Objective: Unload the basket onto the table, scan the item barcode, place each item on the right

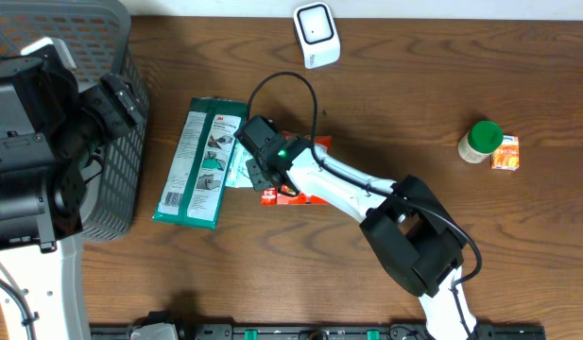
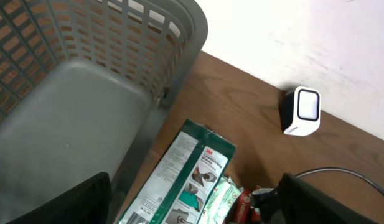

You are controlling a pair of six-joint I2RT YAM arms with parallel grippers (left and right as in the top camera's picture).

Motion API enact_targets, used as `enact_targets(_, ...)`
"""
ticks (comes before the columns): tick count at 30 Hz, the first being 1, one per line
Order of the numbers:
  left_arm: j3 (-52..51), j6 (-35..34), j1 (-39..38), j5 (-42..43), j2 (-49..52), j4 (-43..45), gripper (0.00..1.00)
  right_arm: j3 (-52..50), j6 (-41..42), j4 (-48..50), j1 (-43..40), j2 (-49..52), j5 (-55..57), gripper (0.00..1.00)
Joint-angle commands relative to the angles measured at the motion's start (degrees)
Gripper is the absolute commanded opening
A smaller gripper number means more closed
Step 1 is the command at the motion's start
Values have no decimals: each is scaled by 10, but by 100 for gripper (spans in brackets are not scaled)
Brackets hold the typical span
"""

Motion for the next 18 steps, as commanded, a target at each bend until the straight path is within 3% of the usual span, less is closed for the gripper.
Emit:
enact_targets(1, 0, 5, 2, 3, 0, -1, 85, -26, 28, 16, 3, 9, 21, 40)
enact_targets(3, 0, 5, 2, 3, 0, -1, 85, -34, 35, 27, 3, 9, 20, 39)
enact_targets(6, 0, 5, 2, 3, 0, -1, 85, -40, 46, 35, 4, 9, 16, 31)
enact_targets(11, 0, 5, 2, 3, 0, -1, 85, -25, 45, 40, -1, 2, 12, 1)
enact_targets(18, 0, 5, 2, 3, 0, -1, 85, 5, 0, 23, -41, -82, -52, 1)
